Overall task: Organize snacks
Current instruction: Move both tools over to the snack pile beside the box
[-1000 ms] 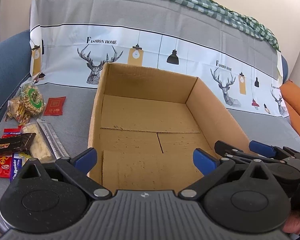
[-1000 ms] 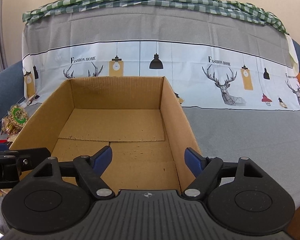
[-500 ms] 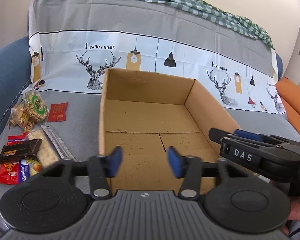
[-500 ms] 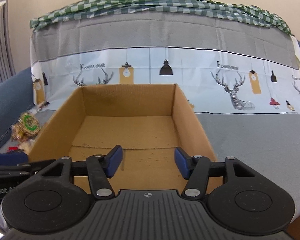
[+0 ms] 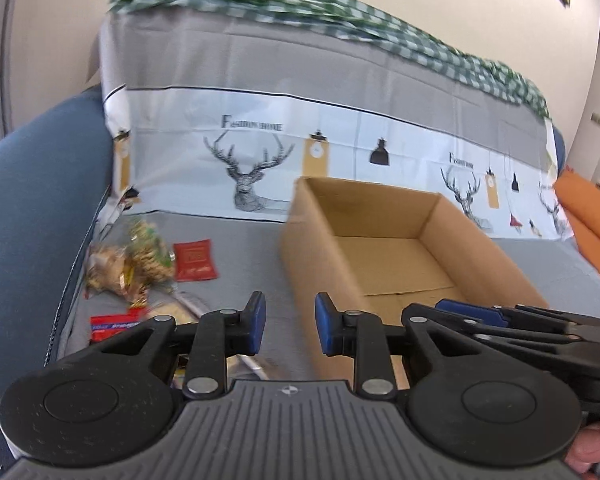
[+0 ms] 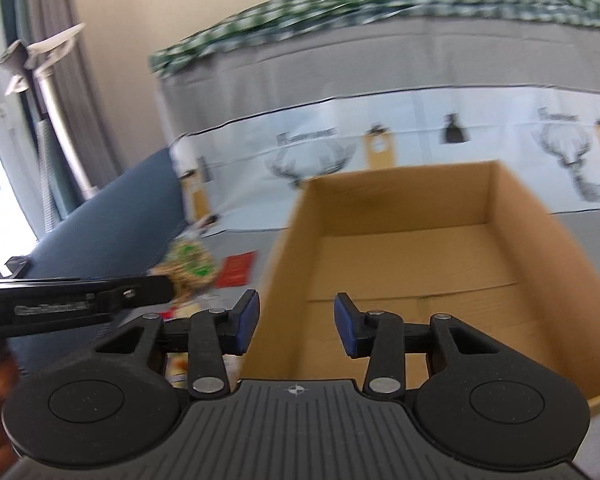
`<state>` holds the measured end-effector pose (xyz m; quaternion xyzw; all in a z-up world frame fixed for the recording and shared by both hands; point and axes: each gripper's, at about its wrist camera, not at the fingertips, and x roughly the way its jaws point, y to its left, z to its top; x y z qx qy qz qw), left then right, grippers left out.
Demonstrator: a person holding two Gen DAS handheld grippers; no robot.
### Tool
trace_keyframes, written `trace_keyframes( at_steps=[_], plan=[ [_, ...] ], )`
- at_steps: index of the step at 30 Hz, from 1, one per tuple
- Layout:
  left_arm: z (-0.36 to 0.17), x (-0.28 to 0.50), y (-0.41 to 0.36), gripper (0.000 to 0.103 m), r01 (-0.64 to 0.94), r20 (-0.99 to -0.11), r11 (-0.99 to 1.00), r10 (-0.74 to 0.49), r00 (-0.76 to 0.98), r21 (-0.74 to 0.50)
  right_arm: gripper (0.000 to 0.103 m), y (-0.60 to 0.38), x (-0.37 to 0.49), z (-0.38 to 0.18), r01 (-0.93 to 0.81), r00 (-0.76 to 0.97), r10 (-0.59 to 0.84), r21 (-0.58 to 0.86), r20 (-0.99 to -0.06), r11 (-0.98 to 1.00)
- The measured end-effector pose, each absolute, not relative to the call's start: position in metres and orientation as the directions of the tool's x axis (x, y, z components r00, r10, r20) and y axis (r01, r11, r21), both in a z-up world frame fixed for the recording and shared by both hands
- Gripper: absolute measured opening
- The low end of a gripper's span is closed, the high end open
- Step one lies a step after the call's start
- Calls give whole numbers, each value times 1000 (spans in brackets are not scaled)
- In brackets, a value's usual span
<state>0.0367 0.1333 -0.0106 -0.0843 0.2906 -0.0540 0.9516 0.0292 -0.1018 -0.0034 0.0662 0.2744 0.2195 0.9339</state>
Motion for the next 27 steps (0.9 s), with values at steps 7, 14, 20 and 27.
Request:
trace_keyframes(
  at_steps=[7,14,20,27],
  plan=[
    [-62,40,212,28,-155,-551,854,-172,816,-496,43,-35,21,-25,-517,651,554,231,-520,824],
    [-89,51,254,39,-336,-627,744,-141,766,-578,43,9,11,-59,-646,573,607,152,-551,748],
    [-102,57,269,57,-413,-658,686,-127,742,-599,45,22,25,-86,-640,516,592,181,-619,747],
    [-108,66,270,72,-473,-693,696,-51,719,-541,45,30,49,-112,-595,433,579,264,-691,759]
  ],
)
